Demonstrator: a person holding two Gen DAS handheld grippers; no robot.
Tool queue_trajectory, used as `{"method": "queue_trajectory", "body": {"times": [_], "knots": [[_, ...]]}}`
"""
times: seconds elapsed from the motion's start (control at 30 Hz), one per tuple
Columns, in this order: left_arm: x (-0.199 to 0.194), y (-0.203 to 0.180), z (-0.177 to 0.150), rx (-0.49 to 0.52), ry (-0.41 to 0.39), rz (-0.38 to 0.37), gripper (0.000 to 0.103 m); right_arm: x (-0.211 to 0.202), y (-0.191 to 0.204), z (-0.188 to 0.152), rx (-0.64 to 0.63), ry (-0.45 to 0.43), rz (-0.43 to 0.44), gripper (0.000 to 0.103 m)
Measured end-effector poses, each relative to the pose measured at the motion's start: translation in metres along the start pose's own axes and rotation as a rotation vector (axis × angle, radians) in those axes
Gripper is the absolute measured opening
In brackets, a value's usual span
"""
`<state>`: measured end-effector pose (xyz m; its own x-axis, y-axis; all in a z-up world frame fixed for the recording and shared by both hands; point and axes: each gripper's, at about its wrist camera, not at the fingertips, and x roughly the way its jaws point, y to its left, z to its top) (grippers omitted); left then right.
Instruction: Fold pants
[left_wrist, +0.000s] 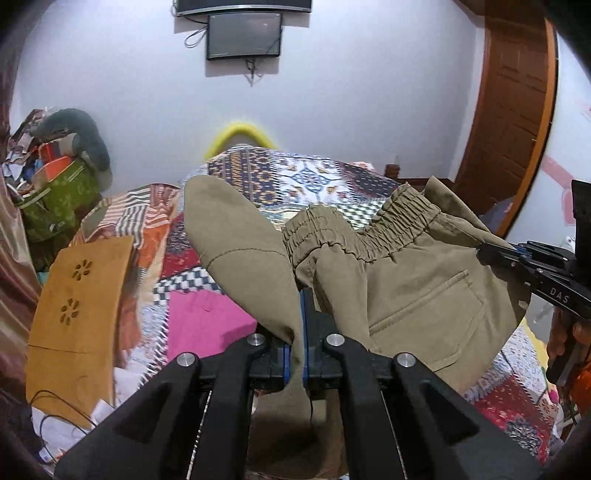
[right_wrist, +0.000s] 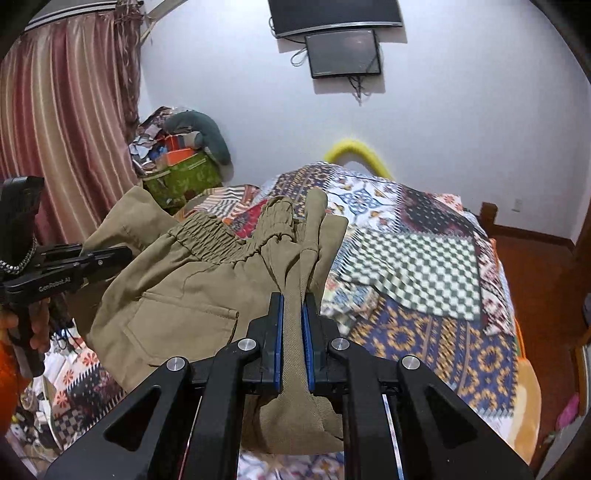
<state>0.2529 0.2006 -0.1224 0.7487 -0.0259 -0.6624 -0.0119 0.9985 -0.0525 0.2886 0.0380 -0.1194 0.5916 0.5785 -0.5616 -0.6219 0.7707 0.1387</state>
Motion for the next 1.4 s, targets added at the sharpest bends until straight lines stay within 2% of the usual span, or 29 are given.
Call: {"method": "queue_trajectory", "body": {"times": [0.27, 0.53, 0.63, 0.8, 0.87, 0.93, 1.13, 1.27, 1.33, 1.4], "knots": [[0.039, 0.051, 0.013, -0.035, 0.024, 0.032, 0.003, 0.047, 0.018, 0.02, -0.001, 0.0, 0.021, 0.008], [0.102, 0.095, 0.01, -0.038, 0.096, 0.051, 0.003, 0.107, 0.03, 0.025, -0.011, 0.057, 0.01, 0.008], [0.131, 0.111, -0.001, -0.054, 0.145, 0.066, 0.003, 0.127, 0.032, 0.018, -0.004, 0.094, 0.012, 0.008], [0.181, 0.139, -0.04, -0.109, 0.279, 0.08, 0.004, 0.166, 0.03, -0.006, -0.016, 0.21, -0.003, 0.009], [0.193, 0.148, -0.056, -0.111, 0.31, 0.091, 0.008, 0.174, 0.03, -0.017, -0.045, 0.245, -0.026, 0.009], [0.196, 0.153, -0.066, -0.119, 0.306, 0.072, 0.013, 0.174, 0.027, -0.023, -0.057, 0.264, -0.027, 0.009], [0.186, 0.157, -0.071, -0.128, 0.289, 0.088, 0.022, 0.17, 0.016, -0.025, -0.034, 0.305, -0.021, 0.02], [0.173, 0.16, -0.077, -0.101, 0.292, 0.126, 0.029, 0.164, 0.012, -0.028, -0.024, 0.323, -0.046, 0.044], [0.167, 0.162, -0.081, -0.099, 0.289, 0.151, 0.035, 0.155, 0.008, -0.031, -0.018, 0.321, -0.043, 0.049], [0.159, 0.168, -0.089, -0.115, 0.292, 0.165, 0.035, 0.149, 0.004, -0.034, -0.006, 0.318, -0.044, 0.054]]}}
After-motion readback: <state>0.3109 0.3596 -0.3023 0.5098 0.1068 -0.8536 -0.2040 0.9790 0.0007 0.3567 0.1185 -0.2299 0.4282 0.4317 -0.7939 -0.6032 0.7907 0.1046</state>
